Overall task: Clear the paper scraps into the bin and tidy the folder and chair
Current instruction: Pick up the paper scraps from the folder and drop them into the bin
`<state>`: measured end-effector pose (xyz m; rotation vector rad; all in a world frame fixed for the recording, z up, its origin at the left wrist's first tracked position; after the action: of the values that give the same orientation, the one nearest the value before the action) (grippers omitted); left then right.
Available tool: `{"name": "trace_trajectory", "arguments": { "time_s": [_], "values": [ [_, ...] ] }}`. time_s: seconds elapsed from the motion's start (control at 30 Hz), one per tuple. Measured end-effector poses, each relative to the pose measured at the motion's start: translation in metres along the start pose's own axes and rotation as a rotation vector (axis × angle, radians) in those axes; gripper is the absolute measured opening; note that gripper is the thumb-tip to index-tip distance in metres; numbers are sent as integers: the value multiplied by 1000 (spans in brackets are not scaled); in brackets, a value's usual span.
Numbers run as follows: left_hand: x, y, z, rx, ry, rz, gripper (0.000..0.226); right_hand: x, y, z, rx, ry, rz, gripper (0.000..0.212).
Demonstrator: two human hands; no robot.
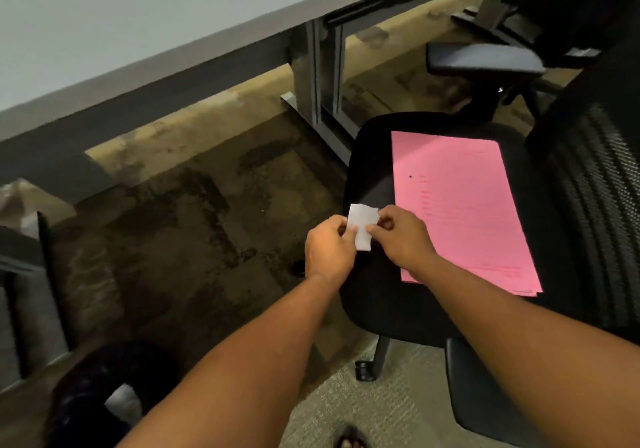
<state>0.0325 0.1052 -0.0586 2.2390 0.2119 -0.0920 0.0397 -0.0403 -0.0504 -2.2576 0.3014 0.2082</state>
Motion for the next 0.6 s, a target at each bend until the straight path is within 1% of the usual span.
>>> {"name": "trace_trajectory", "arguments": {
  "time_s": [0.1,0.27,0.33,0.4,0.5,0.6],
  "values": [
    [-9,-44,-38,-42,72,-100,13,-10,-28,41,-11,-73,-42,16],
    [-34,-134,-107,-39,166,-234,17,-41,-75,137,-50,-209,-78,8],
    [-48,-178,-137,-62,216,-308,18,-58,-96,187,-72,-267,-103,9],
    [-62,-210,-157,-96,241,-388,20,-72,-107,224,-70,-310,-85,13],
    [-92,-275,-202,-81,290,-504,24,-104,-126,305,-58,-391,-44,24],
    [-127,-347,-248,-77,348,-604,24,-145,-145,390,-50,-512,-30,32]
  ]
}}
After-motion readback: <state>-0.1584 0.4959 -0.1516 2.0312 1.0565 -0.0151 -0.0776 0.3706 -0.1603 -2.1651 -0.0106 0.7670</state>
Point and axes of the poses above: each hand's wrist, its own x-axis towards the middle knuckle, its own z-axis out of the palm, y = z × x, the point moved 4 cm from there along x, towards the middle knuckle, and after that the axes turned 2 degrees about x, right-handed, at the moved point
